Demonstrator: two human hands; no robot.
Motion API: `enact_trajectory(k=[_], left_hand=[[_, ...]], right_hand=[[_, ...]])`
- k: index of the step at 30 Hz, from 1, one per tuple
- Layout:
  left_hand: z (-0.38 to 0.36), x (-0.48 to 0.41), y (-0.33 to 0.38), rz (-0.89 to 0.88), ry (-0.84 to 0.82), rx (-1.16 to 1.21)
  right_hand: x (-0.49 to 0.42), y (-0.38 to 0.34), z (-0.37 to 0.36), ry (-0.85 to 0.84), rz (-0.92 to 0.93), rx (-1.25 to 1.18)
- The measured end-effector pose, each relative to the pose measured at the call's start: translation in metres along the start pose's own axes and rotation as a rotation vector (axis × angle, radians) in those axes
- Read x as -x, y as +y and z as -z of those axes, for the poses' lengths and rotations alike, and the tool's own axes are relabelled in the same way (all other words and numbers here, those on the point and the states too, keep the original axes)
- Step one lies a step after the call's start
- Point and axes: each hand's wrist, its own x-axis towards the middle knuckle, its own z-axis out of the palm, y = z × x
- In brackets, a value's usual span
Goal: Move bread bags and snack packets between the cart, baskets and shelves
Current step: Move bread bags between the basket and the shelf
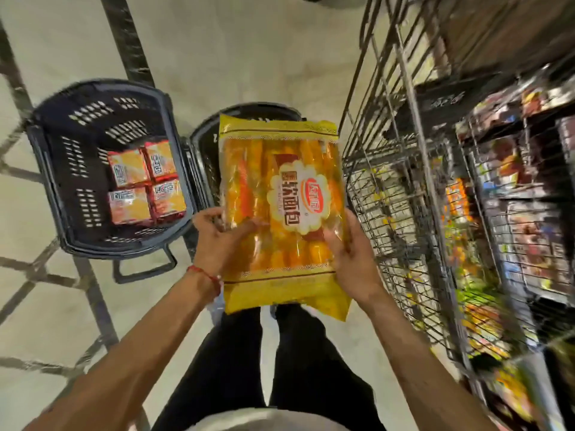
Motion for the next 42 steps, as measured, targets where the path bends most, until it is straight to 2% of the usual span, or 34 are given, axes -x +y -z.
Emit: enact_trajectory(k=[4,7,16,20,28,33,37,42], left_hand=[[-0.006,0.048,0.022,0.019,-0.065,0.033],[-0.009,0.083,0.021,-0.063,-0.114,0.022],[-0.014,0.181,-0.013,-0.115,-0.122,-0.037],[-0.017,0.213,-0.031,-0.115,-0.197,-0.021],[-0.015,0.269,-0.064,-0.219,-0.444,-0.105],[-0.014,0.298,-0.103,-0.292,-0.58,-0.118],[-0.036,0.331,-0.135,-0.338,-0.608,-0.106],[-0.071,0.383,-0.17,-0.39,-0.6,-0.086]], right_hand=[[0.035,-0.006,0.03,-0.029,-0.011,-0.063],[0.061,-0.006,0.052,-0.064,0.024,-0.114],[0.151,-0.004,0.105,-0.083,0.166,-0.083],[0.198,0.006,0.119,-0.05,0.191,-0.128],[0.318,0.035,0.118,0.242,0.119,-0.179],[0.397,0.07,0.094,0.54,0.044,-0.122],[0.465,0.102,0.088,0.845,-0.024,-0.115],[0.526,0.131,0.086,1.055,-0.1,-0.285]])
